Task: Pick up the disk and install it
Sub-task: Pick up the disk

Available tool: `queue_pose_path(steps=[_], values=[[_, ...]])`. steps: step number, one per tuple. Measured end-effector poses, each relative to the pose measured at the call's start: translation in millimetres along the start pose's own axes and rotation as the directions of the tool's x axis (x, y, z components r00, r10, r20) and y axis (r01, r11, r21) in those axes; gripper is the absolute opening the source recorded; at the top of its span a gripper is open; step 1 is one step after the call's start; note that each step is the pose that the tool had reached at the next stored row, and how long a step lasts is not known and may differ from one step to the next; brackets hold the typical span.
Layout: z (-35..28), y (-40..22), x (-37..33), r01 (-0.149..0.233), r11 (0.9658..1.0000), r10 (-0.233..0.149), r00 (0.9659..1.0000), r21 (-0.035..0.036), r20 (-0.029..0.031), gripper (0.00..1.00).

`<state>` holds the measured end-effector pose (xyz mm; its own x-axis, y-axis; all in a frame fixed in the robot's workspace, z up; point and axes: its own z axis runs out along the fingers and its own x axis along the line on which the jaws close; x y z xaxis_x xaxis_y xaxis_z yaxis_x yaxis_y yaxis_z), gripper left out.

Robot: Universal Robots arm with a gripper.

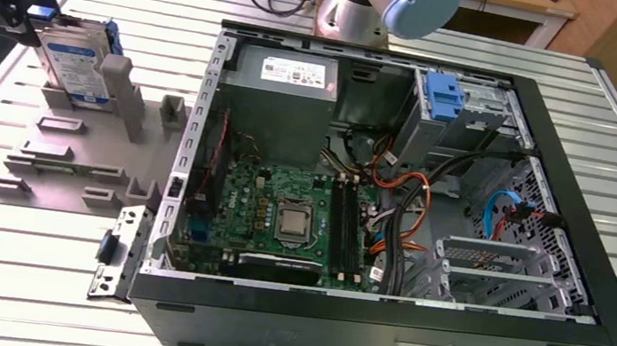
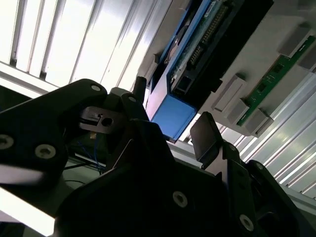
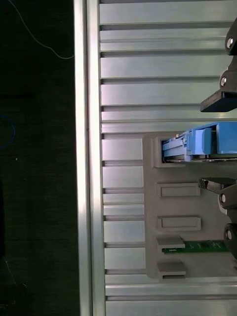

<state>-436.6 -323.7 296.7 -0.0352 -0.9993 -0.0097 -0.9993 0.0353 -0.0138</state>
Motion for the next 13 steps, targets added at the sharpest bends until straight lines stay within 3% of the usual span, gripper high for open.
queue_pose_path(steps=[6, 7, 13], values=[[1.6, 0.0, -0.4, 0.001, 1.0, -0.001, 1.0, -0.0001, 0.001, 0.62], [1.7, 0.1, -0.5, 0.001, 1.0, -0.001, 1.0, 0.0, 0.0011, 0.55], [2.4, -0.5, -1.8, 0.001, 1.0, -0.001, 1.0, 0.0, 0.0011, 0.53]])
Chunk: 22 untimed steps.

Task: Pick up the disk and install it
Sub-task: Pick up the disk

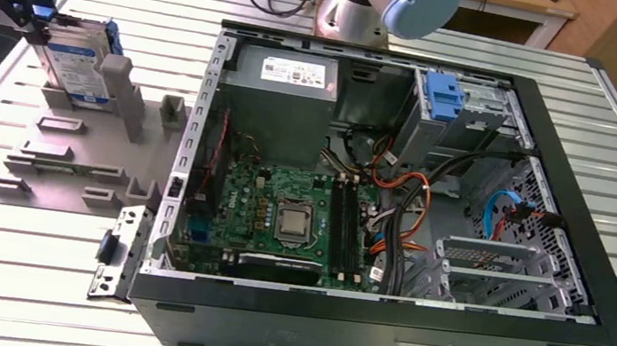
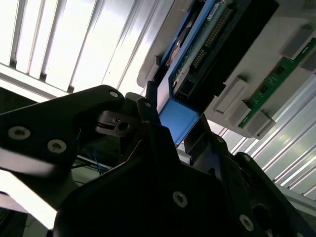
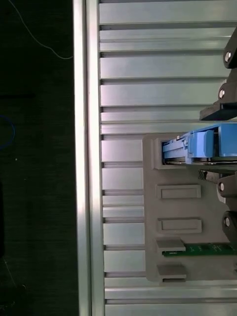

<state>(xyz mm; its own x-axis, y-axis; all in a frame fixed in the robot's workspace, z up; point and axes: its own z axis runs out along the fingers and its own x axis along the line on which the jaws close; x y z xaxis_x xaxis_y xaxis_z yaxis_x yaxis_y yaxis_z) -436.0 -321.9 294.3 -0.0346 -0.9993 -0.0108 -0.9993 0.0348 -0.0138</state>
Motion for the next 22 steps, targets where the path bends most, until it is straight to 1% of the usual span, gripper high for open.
queue_pose_path(steps=[1, 2, 11, 14, 19, 22], values=[[0.0, -0.2, 0.0, 0.0, 1.0, 0.0, 1.0, 0.0, -0.0001, 0.53], [-0.1, -0.5, -0.1, 0.0, 1.0, 0.0, 1.0, -0.0002, -0.0001, 0.47], [0.0, -0.8, -0.1, 0.0, 1.0, 0.0, 1.0, -0.0002, -0.0001, 0.47], [0.1, -1.0, -0.1, 0.0, 1.0, 0.0, 1.0, -0.0026, -0.0001, 0.47], [1.1, -1.3, -0.1, -0.001, 1.0, 0.001, 1.0, -0.0029, 0.0, 0.47], [2.0, -1.7, -0.1, -0.014, 0.9999, 0.014, 0.9999, -0.0028, -0.0002, 0.47]])
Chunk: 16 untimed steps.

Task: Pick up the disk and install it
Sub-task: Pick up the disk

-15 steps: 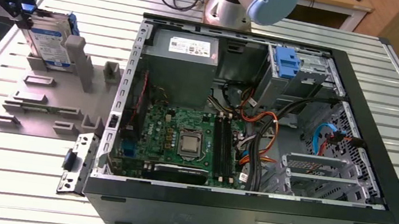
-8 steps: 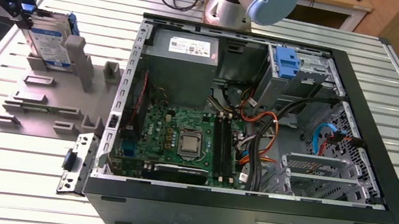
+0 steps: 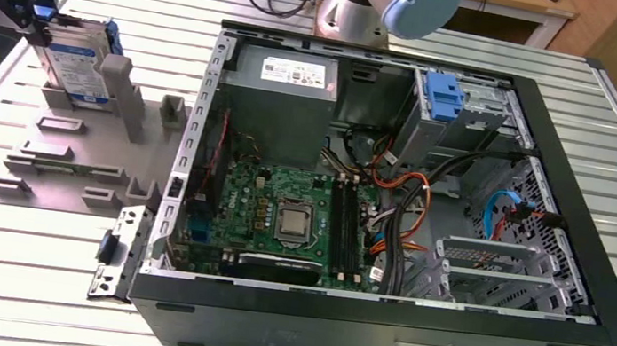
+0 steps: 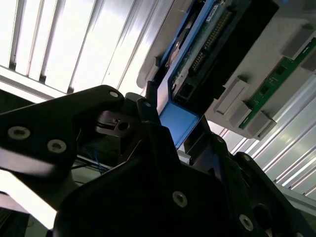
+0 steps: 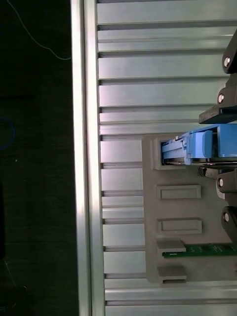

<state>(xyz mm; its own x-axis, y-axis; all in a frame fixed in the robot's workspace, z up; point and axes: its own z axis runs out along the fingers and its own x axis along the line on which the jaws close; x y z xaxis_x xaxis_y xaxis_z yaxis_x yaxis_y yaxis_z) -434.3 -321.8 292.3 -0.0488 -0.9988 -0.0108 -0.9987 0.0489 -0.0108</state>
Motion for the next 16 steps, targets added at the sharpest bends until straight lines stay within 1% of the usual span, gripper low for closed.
queue_pose_path(steps=[2, 6, 9, 16], values=[[0.3, 0.0, 0.0, -0.01, 0.9999, 0.01, 0.9999, -0.0005, -0.0002, 0.47], [1.8, 0.0, 0.0, -0.019, 0.9998, 0.019, 0.9998, -0.0026, -0.0003, 0.47], [3.1, 0.0, 0.0, -0.021, 0.9998, 0.021, 0.9998, -0.0041, -0.0005, 0.47], [3.3, -0.2, 0.7, -0.02, 0.9998, 0.02, 0.9998, -0.0054, -0.0006, 0.47]])
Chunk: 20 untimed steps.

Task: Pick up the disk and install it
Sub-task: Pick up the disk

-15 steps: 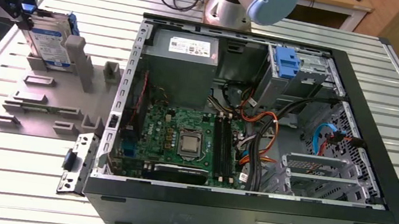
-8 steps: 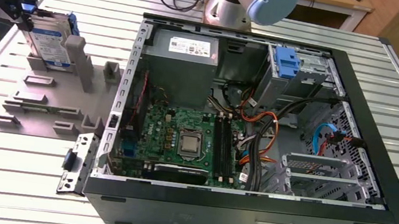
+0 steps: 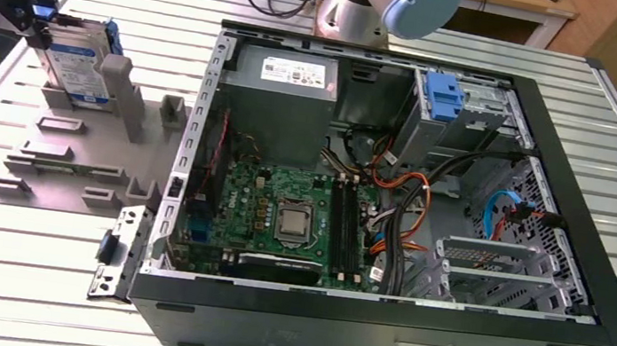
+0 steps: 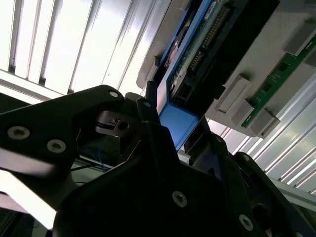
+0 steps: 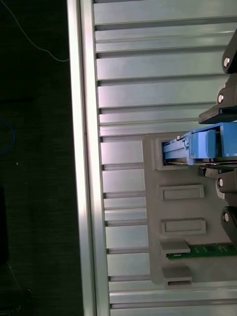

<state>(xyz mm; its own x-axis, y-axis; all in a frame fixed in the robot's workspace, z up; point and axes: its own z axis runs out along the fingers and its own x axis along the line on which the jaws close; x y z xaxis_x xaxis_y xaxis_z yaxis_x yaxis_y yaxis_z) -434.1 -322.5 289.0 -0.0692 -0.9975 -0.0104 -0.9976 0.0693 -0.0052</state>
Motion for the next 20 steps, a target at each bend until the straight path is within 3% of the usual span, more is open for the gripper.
queue_pose_path(steps=[4, 20], values=[[0.3, -0.1, 2.8, 0.0, 1.0, 0.0, 1.0, 0.0, 0.0, 0.47], [0.7, -0.7, 1.3, 0.0, 1.0, 0.0, 1.0, 0.0, 0.0, 0.47]])
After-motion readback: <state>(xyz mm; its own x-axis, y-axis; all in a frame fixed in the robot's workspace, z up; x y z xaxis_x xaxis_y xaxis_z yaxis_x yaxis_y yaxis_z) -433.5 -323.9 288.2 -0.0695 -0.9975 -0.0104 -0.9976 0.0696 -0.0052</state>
